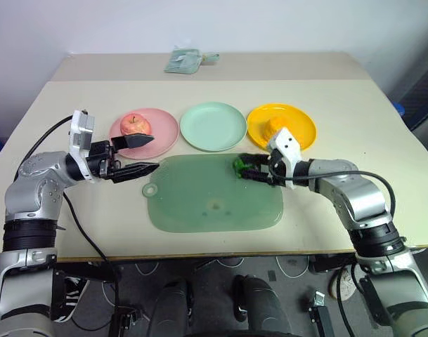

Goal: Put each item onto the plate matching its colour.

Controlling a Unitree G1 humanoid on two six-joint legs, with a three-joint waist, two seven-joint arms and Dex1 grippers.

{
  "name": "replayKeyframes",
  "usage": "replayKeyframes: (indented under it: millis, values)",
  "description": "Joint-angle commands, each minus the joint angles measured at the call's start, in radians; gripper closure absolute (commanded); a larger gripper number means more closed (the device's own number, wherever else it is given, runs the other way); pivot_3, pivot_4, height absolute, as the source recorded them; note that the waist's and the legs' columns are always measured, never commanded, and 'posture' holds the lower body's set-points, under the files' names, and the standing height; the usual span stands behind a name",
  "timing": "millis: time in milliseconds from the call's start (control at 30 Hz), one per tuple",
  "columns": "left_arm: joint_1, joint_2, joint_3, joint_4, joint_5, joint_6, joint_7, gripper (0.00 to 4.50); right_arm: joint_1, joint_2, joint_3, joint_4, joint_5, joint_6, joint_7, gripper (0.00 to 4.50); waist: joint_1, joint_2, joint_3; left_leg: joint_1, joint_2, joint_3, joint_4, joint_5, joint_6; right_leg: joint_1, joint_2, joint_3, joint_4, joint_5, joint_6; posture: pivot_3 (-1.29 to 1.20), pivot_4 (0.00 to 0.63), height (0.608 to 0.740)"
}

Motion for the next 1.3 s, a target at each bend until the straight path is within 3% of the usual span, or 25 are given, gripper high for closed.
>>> replayKeyframes:
  millis: [33,233,333,433,533,700,900,1067,1300]
  values:
    - [-0.039,-0.017,0.027,0.031,0.055,-0.07,0.111,0.0,-0.137,0.083,-0.01,0.163,-0.085,-0.134,-0.127,2.24,0.0,0.0,0.0,0.0,0.0,0.0,0.0,0.0,0.0,0.0,0.0,0.0,0.0,0.0,0.0,0.0,0.15,0.74]
    - [-0.052,-0.035,0.021,0.058,0.122,-0.143,0.214,0.0,-0.337,0.238,0.029,0.615,-0.213,-0.379,-0.243,2.24,-0.002,0.0,0.0,-0.001,-0.001,0.001,-0.001,0.0,0.0,0.0,-0.001,0.0,-0.001,0.0,0.0,0.0,0.15,0.74]
    - [-0.046,-0.036,0.029,0.04,0.114,-0.132,0.227,0.0,-0.406,0.291,0.017,0.79,-0.238,-0.482,-0.267,1.3,-0.005,0.0,0.0,-0.001,0.0,0.001,-0.001,0.0,0.0,-0.001,0.0,0.0,0.0,0.0,0.0,0.0,0.15,0.74]
    - [-0.027,-0.033,0.037,0.011,0.101,-0.122,0.232,0.0,-0.442,0.314,0.003,0.871,-0.245,-0.569,-0.264,0.01,-0.002,0.0,0.0,-0.001,0.0,0.001,-0.002,0.0,0.0,-0.001,-0.001,0.0,0.0,0.0,0.0,0.0,0.15,0.74]
    - [-0.009,-0.032,0.045,-0.02,0.081,-0.1,0.225,0.0,-0.439,0.301,-0.019,0.859,-0.224,-0.605,-0.218,0.01,-0.003,0.0,0.0,-0.001,0.0,0.001,-0.002,0.0,0.0,0.0,-0.001,0.0,0.0,0.0,0.001,0.0,0.15,0.74]
    - [0.018,-0.025,0.057,-0.079,-0.005,-0.049,0.124,0.0,-0.309,0.225,-0.093,0.576,-0.074,-0.55,-0.017,0.01,0.001,0.0,0.0,-0.001,0.0,0.0,-0.002,0.0,0.0,0.0,-0.001,0.0,0.0,0.0,0.0,0.0,0.15,0.74]
    - [0.015,-0.018,0.039,-0.104,-0.072,0.032,0.039,0.0,0.02,-0.007,-0.116,0.063,0.07,-0.424,0.216,0.01,0.003,0.0,0.0,-0.001,0.0,0.0,-0.001,0.0,0.0,0.001,-0.001,-0.001,-0.001,0.0,0.001,0.0,0.15,0.74]
    - [0.009,-0.036,0.003,-0.109,-0.095,0.079,-0.025,0.0,0.215,-0.13,-0.22,-0.195,0.19,-0.349,0.24,0.01,-0.001,0.0,0.0,0.001,0.0,0.0,-0.001,0.0,-0.001,0.001,0.0,0.0,0.0,0.0,0.0,0.0,0.15,0.74]
    - [-0.012,-0.077,-0.075,-0.032,-0.037,0.039,-0.115,0.0,0.534,-0.281,-0.366,-0.421,0.207,-0.3,0.232,0.01,0.022,0.0,0.0,0.001,0.0,0.0,-0.001,0.0,0.0,0.002,0.0,0.0,-0.002,-0.001,0.0,0.0,0.15,0.74]
